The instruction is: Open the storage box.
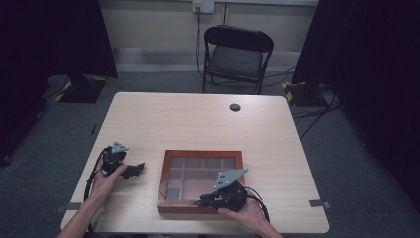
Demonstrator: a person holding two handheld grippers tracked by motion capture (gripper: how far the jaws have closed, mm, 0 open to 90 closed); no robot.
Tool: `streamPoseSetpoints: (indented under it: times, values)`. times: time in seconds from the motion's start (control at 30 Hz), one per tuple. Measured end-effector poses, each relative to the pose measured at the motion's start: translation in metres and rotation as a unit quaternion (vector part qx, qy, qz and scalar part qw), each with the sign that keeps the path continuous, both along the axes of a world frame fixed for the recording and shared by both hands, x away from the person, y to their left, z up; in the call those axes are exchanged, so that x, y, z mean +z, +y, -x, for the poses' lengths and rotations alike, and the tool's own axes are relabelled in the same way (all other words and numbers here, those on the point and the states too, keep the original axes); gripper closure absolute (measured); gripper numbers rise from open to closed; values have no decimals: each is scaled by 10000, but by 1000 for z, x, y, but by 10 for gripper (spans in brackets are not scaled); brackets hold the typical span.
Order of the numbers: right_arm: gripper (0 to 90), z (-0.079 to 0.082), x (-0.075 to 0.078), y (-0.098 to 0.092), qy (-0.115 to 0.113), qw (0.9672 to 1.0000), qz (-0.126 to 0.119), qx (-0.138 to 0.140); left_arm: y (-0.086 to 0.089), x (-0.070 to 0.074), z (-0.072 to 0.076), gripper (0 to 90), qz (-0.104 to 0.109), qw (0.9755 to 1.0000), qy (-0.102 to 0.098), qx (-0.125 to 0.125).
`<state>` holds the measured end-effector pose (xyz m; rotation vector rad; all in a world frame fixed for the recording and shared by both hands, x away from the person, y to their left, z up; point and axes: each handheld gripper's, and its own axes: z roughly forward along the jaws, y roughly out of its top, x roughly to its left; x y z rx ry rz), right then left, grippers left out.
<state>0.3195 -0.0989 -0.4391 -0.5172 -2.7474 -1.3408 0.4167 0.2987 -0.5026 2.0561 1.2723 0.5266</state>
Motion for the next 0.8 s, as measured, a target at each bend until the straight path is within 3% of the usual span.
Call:
streamPoseSetpoints:
  times: [0.23,0.27,0.4,0.47,0.53,0.63,0.7,0.8]
  values:
    - [822,-1,2,0,11,10000,-6,50,0,1,1,16,-42,10000,23,1]
    - [822,-2,3,0,12,10000,-11,50,0,1,1,23,48,10000,22,40]
    - [823,-3,6,-1,8,10000,-58,76,1,3,2,90,13,10000,2,15]
    - [824,-3,7,-1,18,10000,-48,86,2,6,4,183,-8,10000,-55,36]
    - [823,-3,7,-1,21,10000,-40,88,1,6,4,154,-89,9999,-88,33]
    - [825,-3,9,0,8,9999,-31,109,0,7,5,162,90,9999,-97,-15]
    - [826,-4,11,0,-2,9999,-64,120,0,9,6,162,31,9999,-96,-124]
    - [827,-5,16,-1,0,9999,-89,121,-4,13,8,162,119,9997,-81,-206]
